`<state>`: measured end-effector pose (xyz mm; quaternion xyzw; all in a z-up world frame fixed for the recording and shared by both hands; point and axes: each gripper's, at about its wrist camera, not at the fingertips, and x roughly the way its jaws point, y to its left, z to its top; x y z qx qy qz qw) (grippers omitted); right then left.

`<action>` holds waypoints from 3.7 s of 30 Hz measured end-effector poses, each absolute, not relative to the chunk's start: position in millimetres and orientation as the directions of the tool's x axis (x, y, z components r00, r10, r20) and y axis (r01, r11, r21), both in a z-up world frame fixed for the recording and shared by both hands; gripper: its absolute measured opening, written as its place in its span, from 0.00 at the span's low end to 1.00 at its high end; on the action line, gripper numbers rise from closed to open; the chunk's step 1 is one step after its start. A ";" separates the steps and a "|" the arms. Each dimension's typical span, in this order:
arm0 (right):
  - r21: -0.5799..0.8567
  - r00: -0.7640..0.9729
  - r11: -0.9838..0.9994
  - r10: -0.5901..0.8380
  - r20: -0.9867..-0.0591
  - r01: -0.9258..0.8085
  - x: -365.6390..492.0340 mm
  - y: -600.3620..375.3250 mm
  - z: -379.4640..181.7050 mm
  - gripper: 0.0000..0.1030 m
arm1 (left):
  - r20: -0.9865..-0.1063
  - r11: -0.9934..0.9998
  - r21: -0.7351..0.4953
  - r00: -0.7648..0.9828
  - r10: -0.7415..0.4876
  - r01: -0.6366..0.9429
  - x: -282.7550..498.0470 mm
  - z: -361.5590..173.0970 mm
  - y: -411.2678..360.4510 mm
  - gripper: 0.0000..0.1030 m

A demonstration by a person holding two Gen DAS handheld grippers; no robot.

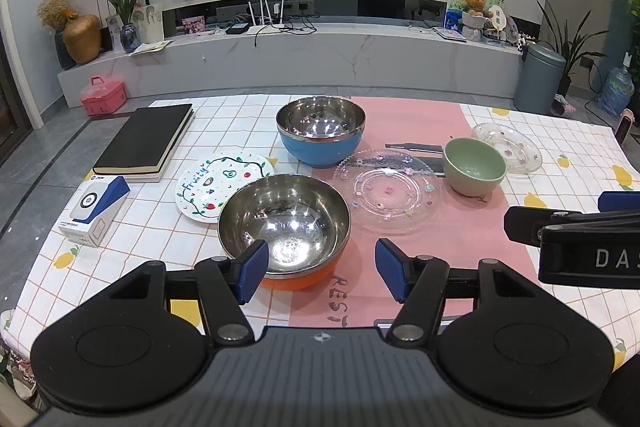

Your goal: Organize plates and bowls

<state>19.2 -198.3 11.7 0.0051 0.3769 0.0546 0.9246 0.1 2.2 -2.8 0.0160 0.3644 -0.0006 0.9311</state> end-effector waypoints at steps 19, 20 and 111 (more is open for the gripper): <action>0.054 0.705 0.993 0.113 -0.700 -0.106 17.5 -189.8 12.1 0.97 | -0.678 1.000 0.028 0.735 0.009 0.013 0.0 -2.4 2.6 0.70; 0.053 0.705 0.993 0.113 -0.700 -0.106 17.6 -189.8 12.1 0.97 | -0.678 1.000 0.028 0.735 0.008 0.014 -0.1 -2.0 2.8 0.70; 0.263 0.527 0.949 0.314 -0.790 -0.172 125.1 -111.1 -62.8 0.55 | -0.753 0.988 -0.099 0.658 0.003 -0.118 75.6 -48.2 96.3 0.61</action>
